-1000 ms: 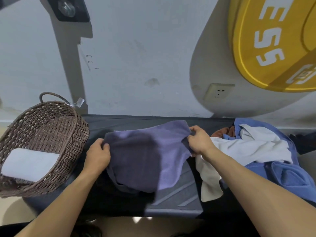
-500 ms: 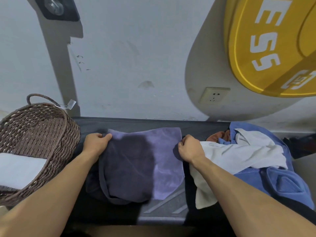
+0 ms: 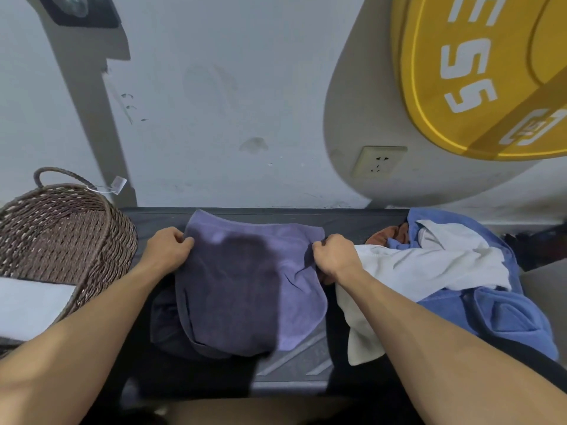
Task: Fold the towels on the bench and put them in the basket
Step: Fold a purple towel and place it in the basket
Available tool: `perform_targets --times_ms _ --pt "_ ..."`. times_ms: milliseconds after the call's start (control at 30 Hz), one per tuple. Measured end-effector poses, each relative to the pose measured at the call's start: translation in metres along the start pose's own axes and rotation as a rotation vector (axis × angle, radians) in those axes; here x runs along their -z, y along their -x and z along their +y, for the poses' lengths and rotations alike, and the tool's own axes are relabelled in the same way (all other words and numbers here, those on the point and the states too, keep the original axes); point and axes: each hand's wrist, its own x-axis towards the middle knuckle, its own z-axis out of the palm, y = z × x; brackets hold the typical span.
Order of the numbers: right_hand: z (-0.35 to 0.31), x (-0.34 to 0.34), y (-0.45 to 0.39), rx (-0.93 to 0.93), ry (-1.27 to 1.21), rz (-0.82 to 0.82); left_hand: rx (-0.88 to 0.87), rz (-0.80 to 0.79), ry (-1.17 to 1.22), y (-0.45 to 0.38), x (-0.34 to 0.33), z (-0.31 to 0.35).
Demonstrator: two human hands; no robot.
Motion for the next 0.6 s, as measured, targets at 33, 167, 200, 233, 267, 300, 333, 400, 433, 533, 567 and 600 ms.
perform_targets --times_ms 33,167,200,233,267,300,333,400,433,533,567,600 --pt "-0.001 0.001 0.000 -0.018 0.027 0.000 -0.006 0.026 -0.019 0.001 0.000 0.003" --pt "-0.007 0.004 0.000 0.008 0.182 0.038 0.001 0.108 0.048 -0.005 0.002 0.018" --pt "-0.008 0.003 -0.001 0.027 0.177 0.047 -0.003 0.092 0.050 -0.008 0.001 0.021" --pt "-0.008 0.003 -0.002 0.045 0.159 0.061 -0.015 0.065 0.041 -0.012 0.000 0.024" --pt "-0.008 0.003 -0.003 0.063 0.128 0.078 -0.024 0.046 0.033 -0.016 -0.001 0.026" --pt "-0.008 0.003 -0.004 0.079 0.083 0.104 -0.019 0.049 0.052 -0.018 -0.003 0.028" --pt "-0.007 0.003 -0.006 0.090 0.025 0.142 -0.008 0.063 0.089 -0.019 -0.004 0.028" --pt "-0.008 0.006 -0.011 0.084 -0.114 0.237 0.019 0.106 0.145 -0.023 -0.006 0.025" --pt "-0.010 0.008 -0.013 0.082 -0.169 0.271 0.026 0.125 0.150 -0.024 -0.006 0.023" --pt "-0.011 0.010 -0.020 0.063 -0.218 0.278 0.045 0.187 0.118 -0.026 -0.007 0.018" --pt "-0.011 0.009 -0.021 0.038 -0.219 0.259 0.068 0.202 0.125 -0.027 -0.008 0.018" --pt "-0.010 0.009 -0.022 0.020 -0.215 0.237 0.092 0.205 0.138 -0.028 -0.008 0.017"
